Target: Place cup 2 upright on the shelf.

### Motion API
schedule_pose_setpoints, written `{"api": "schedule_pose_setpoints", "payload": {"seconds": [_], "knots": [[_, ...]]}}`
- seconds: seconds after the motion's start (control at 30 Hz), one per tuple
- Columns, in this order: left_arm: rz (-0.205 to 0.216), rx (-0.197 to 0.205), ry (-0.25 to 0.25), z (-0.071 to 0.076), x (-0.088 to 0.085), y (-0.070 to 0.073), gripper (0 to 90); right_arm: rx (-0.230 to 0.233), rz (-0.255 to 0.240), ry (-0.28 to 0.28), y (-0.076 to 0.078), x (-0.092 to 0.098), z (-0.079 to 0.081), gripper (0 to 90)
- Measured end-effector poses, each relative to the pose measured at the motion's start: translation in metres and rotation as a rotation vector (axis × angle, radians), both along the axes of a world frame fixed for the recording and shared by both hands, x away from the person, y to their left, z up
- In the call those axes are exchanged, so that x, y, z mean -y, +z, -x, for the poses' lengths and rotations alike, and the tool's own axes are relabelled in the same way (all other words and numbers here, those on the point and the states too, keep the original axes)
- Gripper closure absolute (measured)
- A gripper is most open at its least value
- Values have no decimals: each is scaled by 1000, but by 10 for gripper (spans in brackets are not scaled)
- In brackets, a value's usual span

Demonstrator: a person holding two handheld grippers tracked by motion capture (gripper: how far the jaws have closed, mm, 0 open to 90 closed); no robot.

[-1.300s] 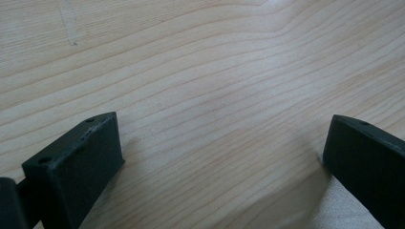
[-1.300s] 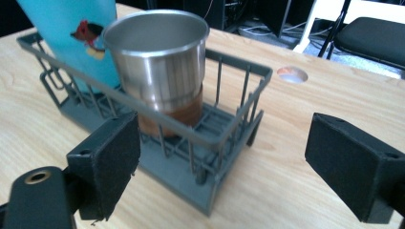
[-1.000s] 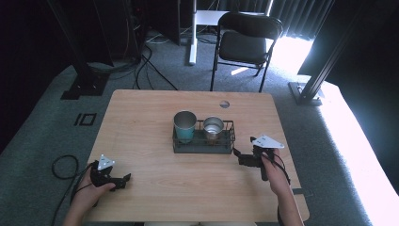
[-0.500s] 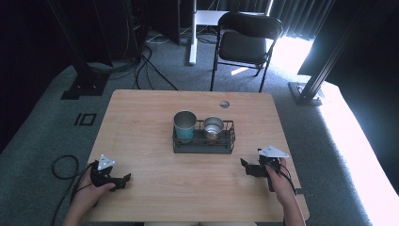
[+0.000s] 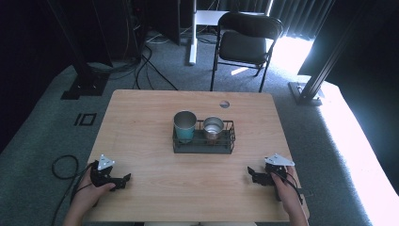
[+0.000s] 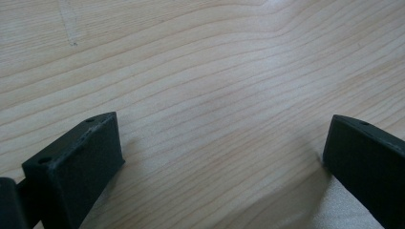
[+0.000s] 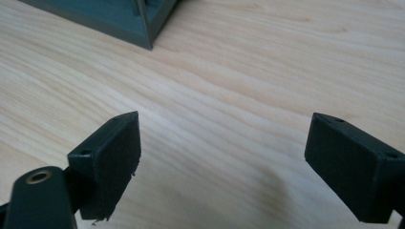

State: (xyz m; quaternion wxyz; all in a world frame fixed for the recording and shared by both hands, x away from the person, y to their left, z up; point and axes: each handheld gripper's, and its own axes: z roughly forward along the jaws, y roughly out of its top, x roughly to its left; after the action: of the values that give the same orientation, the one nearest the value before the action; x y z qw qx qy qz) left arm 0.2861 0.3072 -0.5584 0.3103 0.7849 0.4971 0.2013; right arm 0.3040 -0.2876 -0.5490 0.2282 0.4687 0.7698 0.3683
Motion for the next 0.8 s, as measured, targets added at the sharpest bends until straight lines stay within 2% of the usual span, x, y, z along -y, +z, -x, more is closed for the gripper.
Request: {"api": "schedule_pose_setpoints", "payload": {"seconds": [0.1, 0.23, 0.33, 0.47, 0.63, 0.8], "knots": [[0, 0, 0, 0, 0, 0, 4, -13, 19, -5, -2, 2, 4, 117], [0, 0, 0, 0, 0, 0, 4, -29, 18, -27, -4, 5, 9, 117], [0, 0, 0, 0, 0, 0, 4, -53, 11, -73, -6, 7, 12, 117], [0, 0, 0, 0, 0, 0, 4, -71, 36, -93, -9, 11, 16, 117], [0, 0, 0, 0, 0, 0, 4, -67, 48, -103, -10, 15, 21, 117], [0, 0, 0, 0, 0, 0, 4, -76, 30, -126, -10, 23, 25, 117]]}}
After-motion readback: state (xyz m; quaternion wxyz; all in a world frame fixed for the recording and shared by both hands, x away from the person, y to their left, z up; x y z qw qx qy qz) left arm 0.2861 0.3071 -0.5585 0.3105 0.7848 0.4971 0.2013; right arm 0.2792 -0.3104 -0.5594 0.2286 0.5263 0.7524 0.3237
